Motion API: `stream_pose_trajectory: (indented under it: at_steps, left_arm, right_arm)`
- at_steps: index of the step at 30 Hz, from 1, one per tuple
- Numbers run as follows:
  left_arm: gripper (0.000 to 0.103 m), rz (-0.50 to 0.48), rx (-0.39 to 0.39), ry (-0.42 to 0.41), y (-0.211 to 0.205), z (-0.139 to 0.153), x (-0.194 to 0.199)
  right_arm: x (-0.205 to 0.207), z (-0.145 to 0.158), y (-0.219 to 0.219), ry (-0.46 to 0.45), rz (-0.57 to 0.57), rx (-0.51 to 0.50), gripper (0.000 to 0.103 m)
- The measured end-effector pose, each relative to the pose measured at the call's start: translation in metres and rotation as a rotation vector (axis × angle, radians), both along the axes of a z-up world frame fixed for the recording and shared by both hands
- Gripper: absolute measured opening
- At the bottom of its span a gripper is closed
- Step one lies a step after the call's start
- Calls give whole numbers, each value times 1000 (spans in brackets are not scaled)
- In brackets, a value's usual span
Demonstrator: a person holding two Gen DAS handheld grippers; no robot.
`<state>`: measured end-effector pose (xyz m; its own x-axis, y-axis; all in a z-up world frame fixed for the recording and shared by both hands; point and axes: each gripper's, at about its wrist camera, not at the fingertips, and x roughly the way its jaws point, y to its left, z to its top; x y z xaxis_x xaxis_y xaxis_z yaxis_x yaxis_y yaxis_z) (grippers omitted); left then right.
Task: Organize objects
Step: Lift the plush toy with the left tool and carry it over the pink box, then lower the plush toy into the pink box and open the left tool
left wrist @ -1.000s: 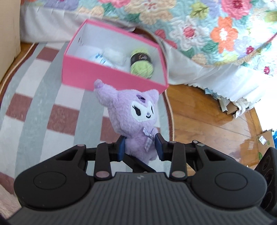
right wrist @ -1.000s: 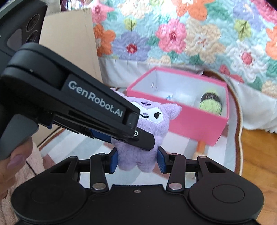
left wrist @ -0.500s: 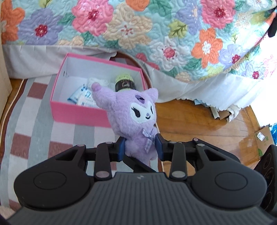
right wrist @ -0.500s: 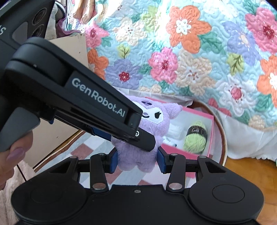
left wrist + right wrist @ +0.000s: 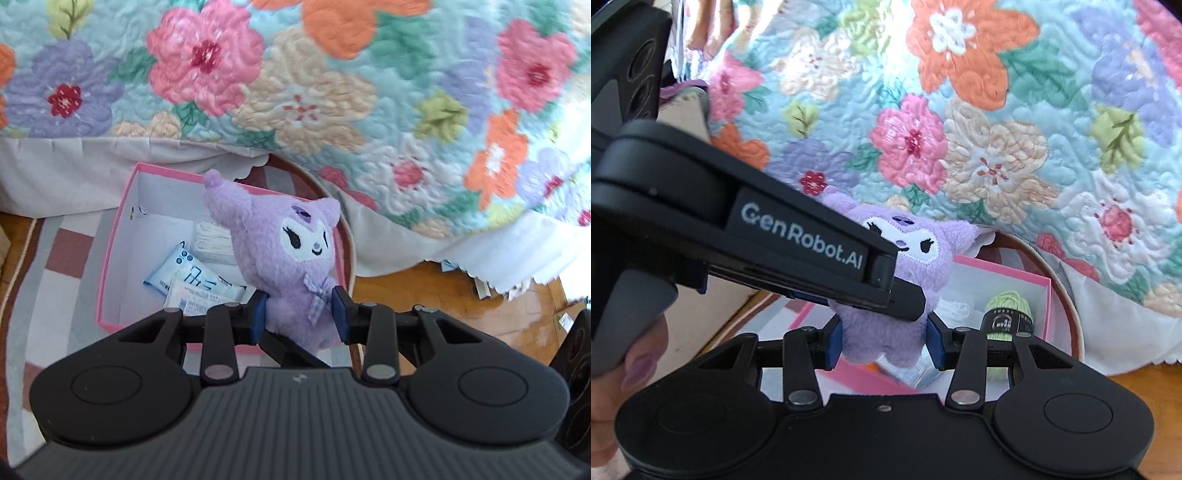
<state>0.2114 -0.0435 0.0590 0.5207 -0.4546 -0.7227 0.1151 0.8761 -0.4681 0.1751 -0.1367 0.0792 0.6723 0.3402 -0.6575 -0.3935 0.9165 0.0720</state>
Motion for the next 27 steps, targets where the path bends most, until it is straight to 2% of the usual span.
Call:
stream_pose_trajectory:
  at_steps: [6, 13, 21, 25, 27]
  left_arm:
    - [35, 37, -41, 104, -1, -49, 44]
    - [35, 128, -47, 217, 3, -100, 62]
    - [37, 200, 2, 279, 9, -123, 76]
    - [39, 212, -24, 316, 17, -134, 84]
    - [39, 219, -24, 308, 19, -137, 87]
  right_arm:
    - [39, -40, -2, 48, 54, -62, 50]
    - [70, -84, -6, 148, 220, -72, 50]
    - [109, -109, 2, 291, 360, -43, 49]
    - [120, -122, 7, 337, 361, -112, 50]
    - [124, -129, 5, 343, 337, -156, 50]
